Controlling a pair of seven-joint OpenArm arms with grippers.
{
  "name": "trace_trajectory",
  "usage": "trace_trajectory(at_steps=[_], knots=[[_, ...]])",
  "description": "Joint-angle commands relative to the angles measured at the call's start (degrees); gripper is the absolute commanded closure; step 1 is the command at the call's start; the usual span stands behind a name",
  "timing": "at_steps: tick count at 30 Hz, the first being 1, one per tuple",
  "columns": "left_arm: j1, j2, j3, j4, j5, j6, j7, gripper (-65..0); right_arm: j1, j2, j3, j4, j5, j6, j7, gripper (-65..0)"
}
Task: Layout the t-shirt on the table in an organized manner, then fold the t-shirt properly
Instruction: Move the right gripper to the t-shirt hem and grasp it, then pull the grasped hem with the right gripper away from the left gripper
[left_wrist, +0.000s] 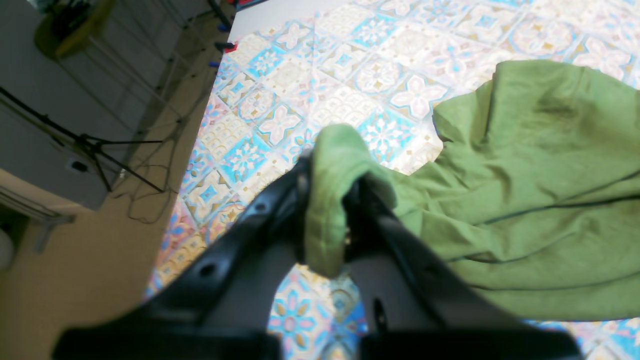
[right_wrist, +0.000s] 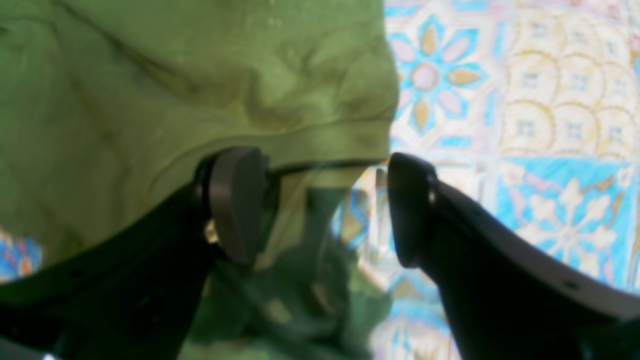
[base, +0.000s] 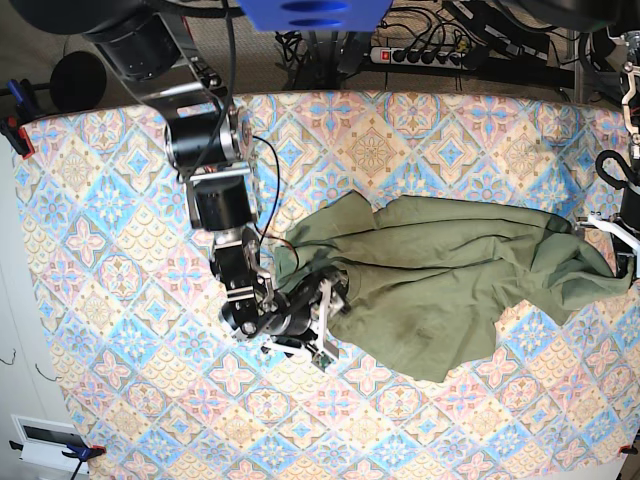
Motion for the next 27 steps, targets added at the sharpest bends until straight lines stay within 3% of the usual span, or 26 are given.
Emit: trace_trajectory(at_steps=[1,7,12,19,27], knots=[[-0.4,-1.4,-0.7,0.8,0.3,0.4,-1.4,0.0,3.2,-0.4,0.1,-0.4,1.0,0.0,2.8,-38.2],[-0.4,-1.3,-0.7,0.8,0.3,0.4,-1.4,0.0,5.1,-0.4,0.4,-7.1,1.0,0.0,9.2,-38.2],[-0.4,-1.3,-0.7,0.8,0.3,0.4,-1.4,0.0,5.1,-0.4,5.5,-9.9,1.0,0.0,12.2,-38.2],[-0.4,-1.3,-0.7,0.8,0.2,0.4,-1.4,0.0,4.8,-0.4,6.1,-14.5,1.0,0.0,17.0,-38.2],[-0.4,-1.3,-0.7,0.8,0.0,0.4,-1.4,0.0,3.9,-0.4,6.0,-19.2,0.8,0.0,19.2,-35.6]])
